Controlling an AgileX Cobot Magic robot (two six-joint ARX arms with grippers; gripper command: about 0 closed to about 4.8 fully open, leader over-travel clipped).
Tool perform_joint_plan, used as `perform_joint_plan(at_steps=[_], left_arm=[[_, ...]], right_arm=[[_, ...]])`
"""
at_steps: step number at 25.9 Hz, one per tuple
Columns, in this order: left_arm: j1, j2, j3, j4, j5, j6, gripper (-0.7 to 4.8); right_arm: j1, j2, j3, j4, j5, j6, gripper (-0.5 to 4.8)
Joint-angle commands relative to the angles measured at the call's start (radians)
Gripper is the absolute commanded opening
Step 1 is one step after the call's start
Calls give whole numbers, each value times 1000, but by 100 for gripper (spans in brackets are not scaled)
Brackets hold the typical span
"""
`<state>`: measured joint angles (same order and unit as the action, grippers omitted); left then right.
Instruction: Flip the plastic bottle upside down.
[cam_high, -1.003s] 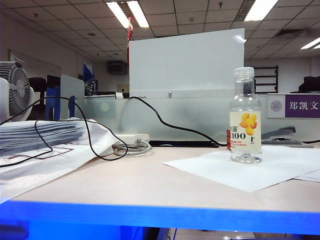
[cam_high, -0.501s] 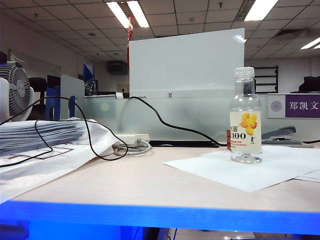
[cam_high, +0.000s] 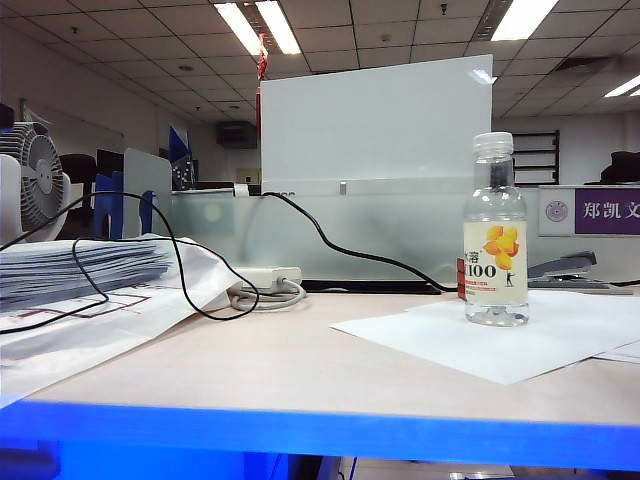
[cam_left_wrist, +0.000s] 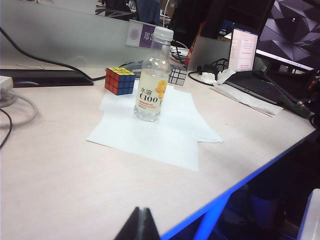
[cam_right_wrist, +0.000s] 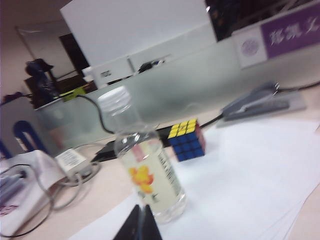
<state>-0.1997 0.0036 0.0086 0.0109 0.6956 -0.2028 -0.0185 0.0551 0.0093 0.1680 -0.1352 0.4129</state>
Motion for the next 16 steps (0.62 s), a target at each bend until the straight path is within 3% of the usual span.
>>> perform_joint_plan(at_steps=[1, 4, 8, 9, 12, 13, 16], left_arm=[[-1, -2, 2, 13, -2, 0, -5], [-1, -2, 2, 13, -4, 1, -5], [-1, -2, 2, 13, -27, 2, -5], [-1, -2, 1, 14, -30, 5, -5], [-1, -2, 2, 14, -29, 5, -4], [-1, -2, 2, 15, -27, 4, -4], [-1, -2, 2, 19, -26, 4, -4]], right_arm=[[2, 129, -4, 224, -22, -76, -9], [3, 326, 36, 399, -105, -147, -9], [8, 633, 156, 435, -154, -209, 2], [16, 692, 183, 450, -158, -216, 48], [59, 854, 259, 516, -156, -289, 434], [71, 896, 278, 538, -158, -311, 479], [102, 1031, 340, 609, -204, -362, 479]])
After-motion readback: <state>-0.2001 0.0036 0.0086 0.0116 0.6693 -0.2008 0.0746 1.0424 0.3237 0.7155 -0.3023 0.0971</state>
